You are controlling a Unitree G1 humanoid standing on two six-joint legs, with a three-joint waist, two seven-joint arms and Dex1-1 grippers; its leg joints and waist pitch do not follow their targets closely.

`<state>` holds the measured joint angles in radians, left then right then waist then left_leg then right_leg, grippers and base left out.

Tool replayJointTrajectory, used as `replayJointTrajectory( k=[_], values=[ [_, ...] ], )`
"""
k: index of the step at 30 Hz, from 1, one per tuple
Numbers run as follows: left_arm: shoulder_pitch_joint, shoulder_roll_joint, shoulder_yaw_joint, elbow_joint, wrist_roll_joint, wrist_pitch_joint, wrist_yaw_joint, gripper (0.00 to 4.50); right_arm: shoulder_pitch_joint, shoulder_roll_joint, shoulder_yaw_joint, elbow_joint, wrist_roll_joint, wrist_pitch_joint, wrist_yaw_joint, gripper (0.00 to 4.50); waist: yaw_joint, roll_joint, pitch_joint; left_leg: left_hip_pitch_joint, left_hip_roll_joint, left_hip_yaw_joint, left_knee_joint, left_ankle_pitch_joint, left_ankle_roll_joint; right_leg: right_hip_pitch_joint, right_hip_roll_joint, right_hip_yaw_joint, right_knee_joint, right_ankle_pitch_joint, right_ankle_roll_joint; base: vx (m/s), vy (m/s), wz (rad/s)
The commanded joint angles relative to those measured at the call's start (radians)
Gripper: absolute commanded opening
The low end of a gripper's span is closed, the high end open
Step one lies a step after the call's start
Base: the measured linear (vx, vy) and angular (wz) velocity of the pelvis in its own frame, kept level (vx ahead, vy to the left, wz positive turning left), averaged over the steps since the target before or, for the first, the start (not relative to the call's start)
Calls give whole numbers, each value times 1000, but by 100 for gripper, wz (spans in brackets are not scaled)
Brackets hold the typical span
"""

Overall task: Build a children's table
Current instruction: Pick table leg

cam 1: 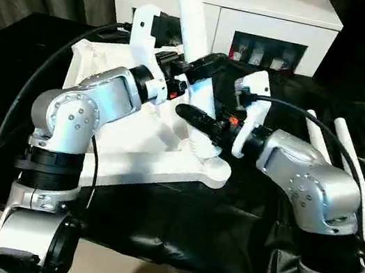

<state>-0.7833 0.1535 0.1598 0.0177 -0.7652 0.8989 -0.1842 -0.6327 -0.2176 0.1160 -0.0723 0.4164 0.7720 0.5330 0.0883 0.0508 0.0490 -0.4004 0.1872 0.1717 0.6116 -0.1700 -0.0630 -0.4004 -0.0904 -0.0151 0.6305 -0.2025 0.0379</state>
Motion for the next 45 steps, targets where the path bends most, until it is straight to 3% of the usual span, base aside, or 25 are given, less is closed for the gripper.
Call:
replayJointTrajectory(
  k=[1, 3, 4, 9, 10, 12, 18, 19, 20, 26, 28, 29, 35, 40, 45],
  values=[
    [-14, 8, 43, 23, 39, -19, 51, 362, -21, 0, 16, -12, -21, -38, -5, 189, -1, -2, -77, 24, 8, -4, -66, -130, -53, 50, -18, 12, -60, 6, -202, 0, 0, 0],
    [-16, 7, 49, 29, 43, -28, 59, 362, -19, 2, 22, -14, -27, -42, -5, 189, -1, -2, -77, 24, 8, -4, -66, -129, -53, 50, -17, 12, -60, 10, -201, 0, 0, 0],
    [-19, 10, 53, 35, 52, -38, 66, 331, -19, 2, 28, -12, -37, -48, -9, 189, -2, -2, -76, 24, 8, -4, -66, -138, -52, 50, -17, 12, -61, 6, -201, 0, 0, 0],
    [-20, 16, 49, 38, 49, -40, 54, 289, -22, 7, 29, -6, -49, -58, -16, 189, -2, 2, -76, 25, 9, -4, -66, -148, -53, 48, -17, 12, -62, 2, -204, 0, 0, 0],
    [-18, 15, 47, 32, 41, -39, 39, 278, -24, 10, 26, -3, -57, -66, -26, 189, -2, 8, -76, 26, 9, -6, -68, -157, -58, 47, -17, 11, -61, -7, -203, 0, 0, 0],
    [-17, 13, 45, 23, 29, -34, 27, 270, -24, 10, 25, 0, -67, -74, -35, 189, -3, 5, -76, 26, 9, -5, -68, -160, -62, 48, -17, 11, -62, -1, -203, 0, 0, 0],
    [-13, 14, 46, 3, -2, -18, -6, 214, -23, 11, 25, 5, -76, -94, -28, 189, -3, 8, -76, 27, 9, -6, -68, -166, -61, 48, -16, 11, -61, 13, -209, 0, 0, 0],
    [-11, 17, 44, -1, -9, -13, -16, 199, -22, 17, 15, 6, -64, -91, -28, 244, -4, 7, -76, 26, 9, -6, -68, -164, -61, 49, -17, 11, -60, 18, -212, 0, 0, 0],
    [-9, 24, 40, -7, -18, -7, -36, 196, -23, 23, 4, 7, -54, -86, -31, 258, -4, 7, -76, 26, 8, -5, -68, -165, -59, 48, -17, 11, -60, 16, -213, 0, 0, 0],
    [5, 64, 13, -37, -57, 15, -144, 188, -25, 25, -29, 8, -6, -58, -3, 305, -4, 11, -75, 29, 9, -6, -70, -183, -60, 47, -16, 10, -59, 4, -217, 0, 0, 0],
    [18, 106, -20, -45, -71, 19, -252, 188, -24, 3, -38, -3, 43, -22, 62, 312, -5, 10, -74, 29, 8, -5, -71, -186, -56, 46, -15, 10, -61, -1, -220, 0, 0, 0],
    [20, 111, -24, -47, -73, 18, -268, 188, -24, -1, -38, -4, 48, -18, 70, 336, -4, 11, -75, 30, 8, -6, -71, -184, -55, 47, -15, 10, -60, -1, -220, 0, 0, 0],
    [39, 201, -77, -58, -97, -36, -574, 188, -20, -94, -32, -10, 173, 120, 239, 348, -2, 13, -74, 32, 9, -4, -71, -182, -46, 47, -16, 11, -59, 9, -237, 0, 0, 0],
    [27, 237, -88, -29, -98, -50, -668, 188, -13, -128, -12, 0, 193, 156, 293, 348, -3, 11, -73, 31, 10, -2, -71, -187, -47, 47, -19, 11, -58, -4, -250, 0, 0, 0],
    [17, 242, -77, -2, -104, -61, -726, 188, -8, -130, -4, -6, 226, 192, 304, 302, -3, 15, -75, 32, 11, -3, -71, -184, -52, 46, -20, 11, -56, -6, -254, 0, 0, 0]
  ],
)
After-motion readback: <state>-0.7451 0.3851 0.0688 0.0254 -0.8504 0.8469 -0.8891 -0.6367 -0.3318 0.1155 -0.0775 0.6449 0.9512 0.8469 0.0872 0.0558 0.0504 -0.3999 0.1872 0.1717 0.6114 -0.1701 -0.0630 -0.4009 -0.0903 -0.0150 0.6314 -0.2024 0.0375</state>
